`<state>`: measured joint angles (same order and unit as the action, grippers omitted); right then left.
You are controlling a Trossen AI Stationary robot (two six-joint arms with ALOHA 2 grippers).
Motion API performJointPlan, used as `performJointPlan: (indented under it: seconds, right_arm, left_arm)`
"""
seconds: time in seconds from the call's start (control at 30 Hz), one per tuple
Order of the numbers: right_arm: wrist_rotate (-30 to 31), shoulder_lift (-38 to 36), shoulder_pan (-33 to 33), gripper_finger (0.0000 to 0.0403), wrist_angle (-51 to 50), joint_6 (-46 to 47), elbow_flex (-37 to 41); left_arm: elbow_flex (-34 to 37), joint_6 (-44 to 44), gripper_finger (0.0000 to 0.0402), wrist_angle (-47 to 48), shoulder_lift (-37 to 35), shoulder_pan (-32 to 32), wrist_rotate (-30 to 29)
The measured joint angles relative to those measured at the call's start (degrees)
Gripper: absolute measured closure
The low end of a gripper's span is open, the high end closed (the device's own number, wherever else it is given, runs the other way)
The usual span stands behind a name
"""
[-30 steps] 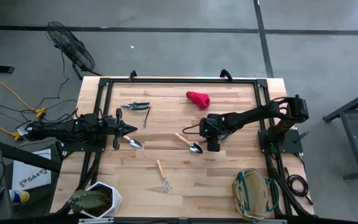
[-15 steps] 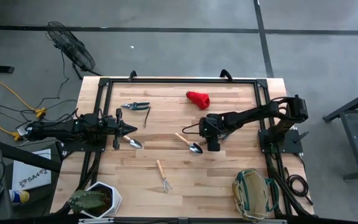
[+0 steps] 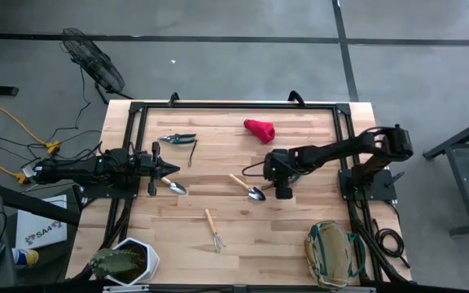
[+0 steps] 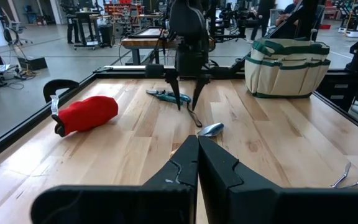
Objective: Pick & Place Garden tools in Gardening bag
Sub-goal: Put the right green shear scissors into the gardening bag
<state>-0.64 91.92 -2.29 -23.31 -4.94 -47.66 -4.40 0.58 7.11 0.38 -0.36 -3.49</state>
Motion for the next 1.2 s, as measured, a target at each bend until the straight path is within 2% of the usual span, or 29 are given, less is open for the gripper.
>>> performJointPlan:
  seconds: [0.33, 0.8, 0.9, 1.2]
  right_arm:
    - [1.2, 2.0, 3.1, 0.0267, 2.2, -1.6, -0.1]
    - [1.7, 6.6, 3.8, 0.027, 2.8, -2.0, -0.4]
    - [1.5, 6.7, 3.8, 0.0286, 2.0, -2.7, -0.4]
    - [0.7, 6.8, 3.8, 0.0368, -0.4, -2.9, -0.3]
  left_arm:
    - [0.0, 0.0, 0.04, 0.0, 0.0, 0.0, 0.0]
    - [0.0, 0.0, 0.04, 0.0, 0.0, 0.0, 0.1]
    - [0.0, 0.0, 0.04, 0.0, 0.0, 0.0, 0.1]
    - [0.0, 0.0, 0.04, 0.0, 0.0, 0.0, 0.1]
